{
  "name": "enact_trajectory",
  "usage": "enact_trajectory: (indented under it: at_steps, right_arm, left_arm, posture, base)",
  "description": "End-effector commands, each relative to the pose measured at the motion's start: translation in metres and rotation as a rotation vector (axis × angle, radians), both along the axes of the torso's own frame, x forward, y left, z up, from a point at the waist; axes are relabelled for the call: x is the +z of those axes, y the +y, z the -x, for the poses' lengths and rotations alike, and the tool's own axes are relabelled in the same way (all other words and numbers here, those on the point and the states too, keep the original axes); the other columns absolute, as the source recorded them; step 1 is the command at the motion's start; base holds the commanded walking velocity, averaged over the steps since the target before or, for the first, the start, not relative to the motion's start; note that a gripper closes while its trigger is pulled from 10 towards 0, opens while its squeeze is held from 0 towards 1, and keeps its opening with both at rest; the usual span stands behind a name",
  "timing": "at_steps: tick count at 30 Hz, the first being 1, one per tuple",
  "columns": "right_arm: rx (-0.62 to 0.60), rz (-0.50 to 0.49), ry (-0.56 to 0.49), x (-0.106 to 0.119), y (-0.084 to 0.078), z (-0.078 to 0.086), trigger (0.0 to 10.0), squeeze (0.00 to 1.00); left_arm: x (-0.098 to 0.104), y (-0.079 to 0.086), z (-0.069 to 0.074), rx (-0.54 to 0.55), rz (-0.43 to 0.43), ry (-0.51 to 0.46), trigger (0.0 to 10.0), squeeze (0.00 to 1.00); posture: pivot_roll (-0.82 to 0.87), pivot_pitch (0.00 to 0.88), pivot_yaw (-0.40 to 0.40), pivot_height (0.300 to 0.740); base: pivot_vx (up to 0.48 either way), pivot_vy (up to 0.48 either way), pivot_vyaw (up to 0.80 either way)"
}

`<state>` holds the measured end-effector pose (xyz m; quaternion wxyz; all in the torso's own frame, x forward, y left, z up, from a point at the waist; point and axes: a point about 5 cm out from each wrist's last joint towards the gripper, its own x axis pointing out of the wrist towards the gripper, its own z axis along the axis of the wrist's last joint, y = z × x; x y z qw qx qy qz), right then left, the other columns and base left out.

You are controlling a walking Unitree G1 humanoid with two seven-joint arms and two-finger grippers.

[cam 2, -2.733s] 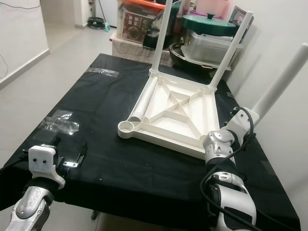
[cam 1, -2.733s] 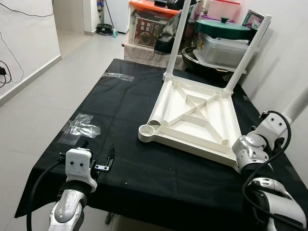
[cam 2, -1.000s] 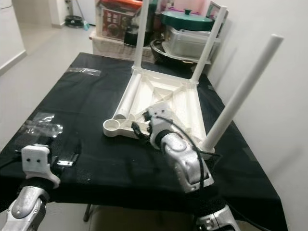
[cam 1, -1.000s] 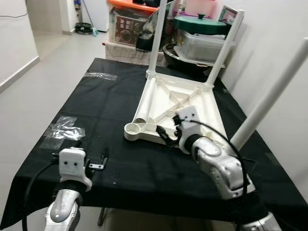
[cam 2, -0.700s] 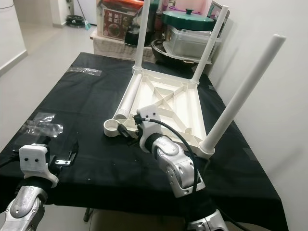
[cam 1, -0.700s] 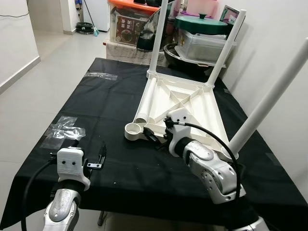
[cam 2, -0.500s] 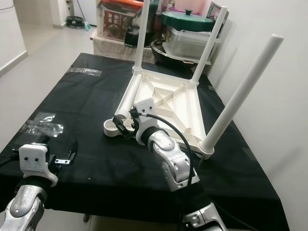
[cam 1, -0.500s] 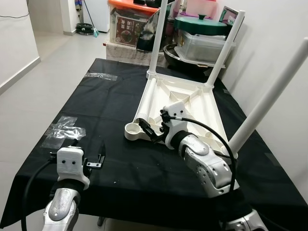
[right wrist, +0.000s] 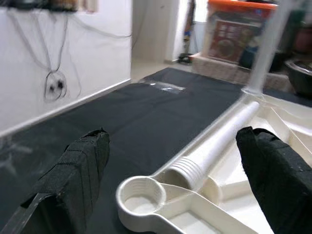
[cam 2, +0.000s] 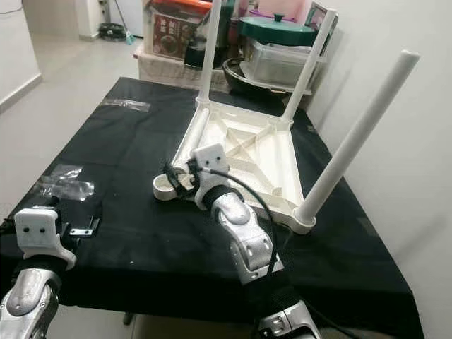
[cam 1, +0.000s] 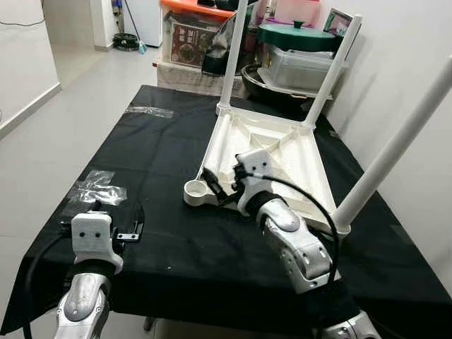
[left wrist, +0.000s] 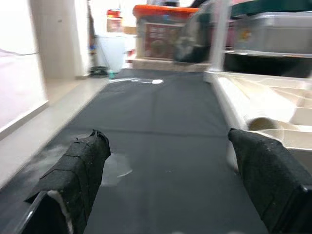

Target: Building children table

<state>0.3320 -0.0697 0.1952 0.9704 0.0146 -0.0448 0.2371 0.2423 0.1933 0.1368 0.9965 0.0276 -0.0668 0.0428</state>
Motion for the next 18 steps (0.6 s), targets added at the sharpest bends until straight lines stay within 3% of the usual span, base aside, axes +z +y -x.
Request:
enact_trajectory:
  at_steps: [1,3,18]
  right_arm:
    - [-0.035,-0.014,0.016,-0.0048,-0.0104,-0.0039,10.0,0.0]
    - [-0.039,-0.01,0.006,-0.0045,-0.0106,-0.0045,10.0,0.0]
    - [0.002,0.011,-0.053,-0.0043,-0.0018,-0.004,10.0,0.0]
  left_arm:
    - [-0.0022,-0.0057,-0.0008,-0.025,0.009,0.004,10.0,0.0]
    - [-0.0023,-0.0061,-0.0009,-0.026,0.01,0.004,10.0,0.0]
    - [-0.0014,-0.0094,-0.0017,-0.048,0.017,-0.004,10.0,0.0]
  posture:
    - [0.06,0.0,-0.146,0.74]
    - [0.06,0.0,-0.146,0.74]
    - [0.07,0.0,-0.148,0.74]
  base:
    - [0.0,0.0,-0.8]
    - [0.0,0.0,-0.73]
    - [0.0,0.0,0.0]
